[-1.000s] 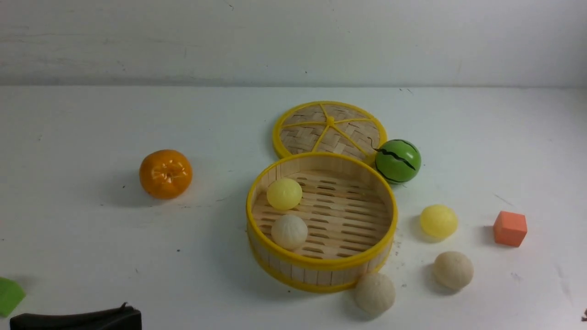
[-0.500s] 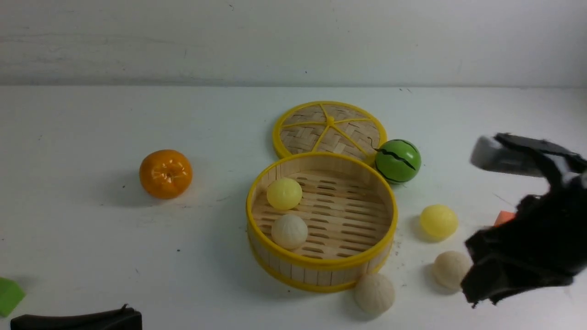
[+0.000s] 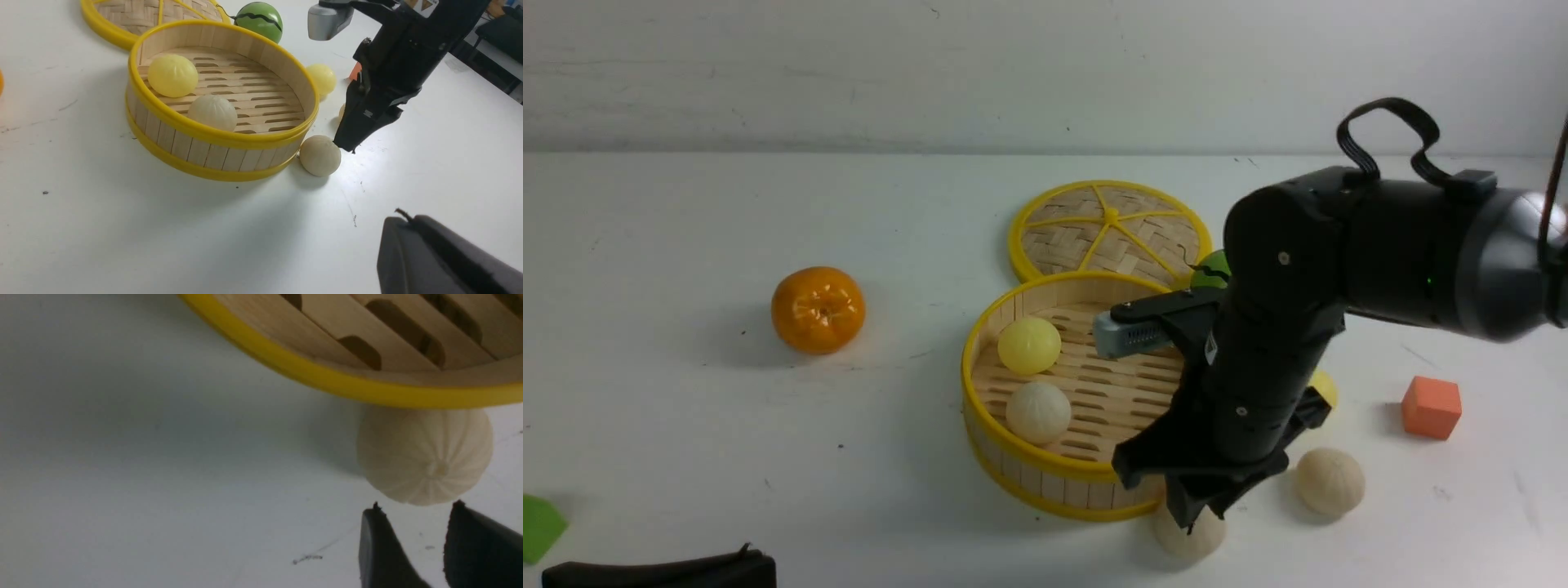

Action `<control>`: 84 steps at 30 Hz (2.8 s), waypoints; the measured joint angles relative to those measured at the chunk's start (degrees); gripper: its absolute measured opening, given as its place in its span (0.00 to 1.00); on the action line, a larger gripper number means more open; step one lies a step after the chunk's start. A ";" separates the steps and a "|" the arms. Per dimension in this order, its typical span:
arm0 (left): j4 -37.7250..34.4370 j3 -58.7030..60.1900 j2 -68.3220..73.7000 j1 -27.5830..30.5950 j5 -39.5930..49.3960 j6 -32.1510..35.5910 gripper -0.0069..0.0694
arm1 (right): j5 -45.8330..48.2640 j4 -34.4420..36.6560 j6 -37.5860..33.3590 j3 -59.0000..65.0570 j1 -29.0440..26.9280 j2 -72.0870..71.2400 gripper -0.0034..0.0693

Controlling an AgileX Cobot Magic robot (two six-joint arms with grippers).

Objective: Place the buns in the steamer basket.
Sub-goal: Use the right arm to grab a steamed stuffed bun, then use the right arm to put the steamed stuffed bun into the steamer, then use the right arm to grab a steamed stuffed bun

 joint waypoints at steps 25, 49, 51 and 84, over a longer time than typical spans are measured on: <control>0.00 0.00 0.00 0.00 0.07 0.00 0.09 | -5.10 -1.27 1.88 -0.11 -1.81 5.37 0.37; 0.00 0.00 0.00 0.00 -0.24 0.00 0.10 | -2.58 -0.46 -2.04 -4.31 -2.00 -7.49 0.05; 0.00 0.00 0.00 0.00 -0.24 0.00 0.11 | -3.90 -0.15 -2.03 -5.89 -2.05 -6.20 0.05; -1.79 0.00 0.00 0.00 0.05 0.00 0.14 | 6.47 -14.64 8.15 -4.34 -6.91 -8.38 0.59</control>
